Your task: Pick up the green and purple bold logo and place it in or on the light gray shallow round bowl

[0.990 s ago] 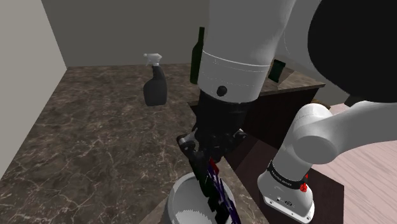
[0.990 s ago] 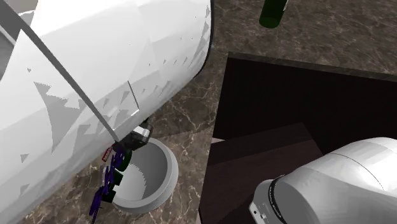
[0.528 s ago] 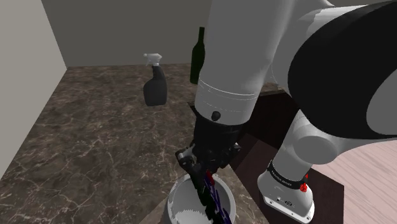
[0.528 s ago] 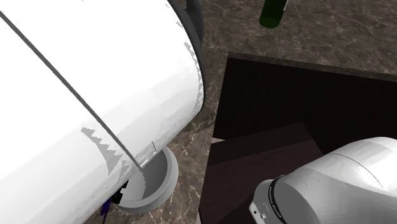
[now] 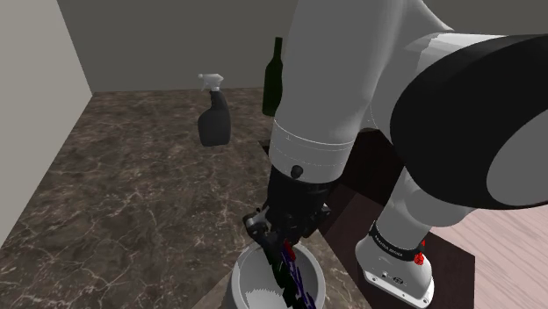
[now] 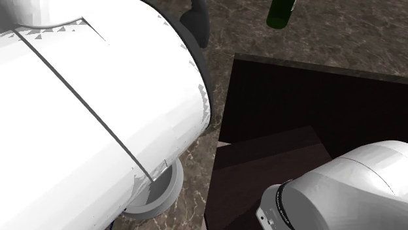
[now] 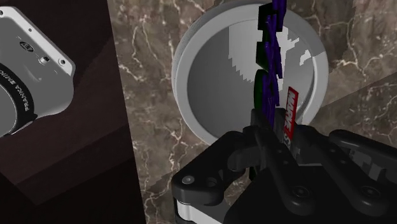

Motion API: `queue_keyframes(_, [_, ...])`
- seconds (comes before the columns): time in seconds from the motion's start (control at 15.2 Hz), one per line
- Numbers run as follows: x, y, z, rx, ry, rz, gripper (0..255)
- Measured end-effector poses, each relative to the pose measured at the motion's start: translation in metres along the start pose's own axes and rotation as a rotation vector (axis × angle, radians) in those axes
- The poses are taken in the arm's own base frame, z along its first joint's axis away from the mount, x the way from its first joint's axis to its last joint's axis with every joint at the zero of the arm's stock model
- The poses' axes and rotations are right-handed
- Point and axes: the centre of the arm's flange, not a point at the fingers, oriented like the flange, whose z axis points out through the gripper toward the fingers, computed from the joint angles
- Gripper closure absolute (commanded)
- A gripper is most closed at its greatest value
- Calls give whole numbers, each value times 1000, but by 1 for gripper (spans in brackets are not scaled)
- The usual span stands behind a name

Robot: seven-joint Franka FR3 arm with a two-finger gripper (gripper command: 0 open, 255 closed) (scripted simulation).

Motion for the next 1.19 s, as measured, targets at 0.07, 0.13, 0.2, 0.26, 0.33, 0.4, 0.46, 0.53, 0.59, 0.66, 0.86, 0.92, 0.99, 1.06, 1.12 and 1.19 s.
queue_keyframes(0.07, [0, 0, 0, 0, 0, 0, 0])
queue_keyframes(0.13, [0, 0, 0, 0, 0, 0, 0])
queue_keyframes(0.2, [0, 0, 0, 0, 0, 0, 0])
queue_keyframes(0.26, [0, 0, 0, 0, 0, 0, 0])
queue_keyframes(0.33, [0, 0, 0, 0, 0, 0, 0])
queue_keyframes(0.4, [0, 0, 0, 0, 0, 0, 0])
queue_keyframes(0.46, [0, 0, 0, 0, 0, 0, 0])
queue_keyframes(0.53, [-1, 0, -5, 0, 0, 0, 0])
queue_keyframes(0.59, [0, -1, -16, 1, 0, 0, 0])
queue_keyframes(0.66, [1, -1, -28, 1, 0, 0, 0])
queue_keyframes(0.86, [0, 0, -48, 0, 0, 0, 0])
queue_keyframes(0.92, [0, 0, -49, 0, 0, 0, 0])
queue_keyframes(0.99, [0, 0, -49, 0, 0, 0, 0])
queue_keyframes(1.06, [0, 0, -49, 0, 0, 0, 0])
queue_keyframes(1.12, [0, 0, -50, 0, 0, 0, 0])
queue_keyframes(1.19, [0, 0, -50, 0, 0, 0, 0])
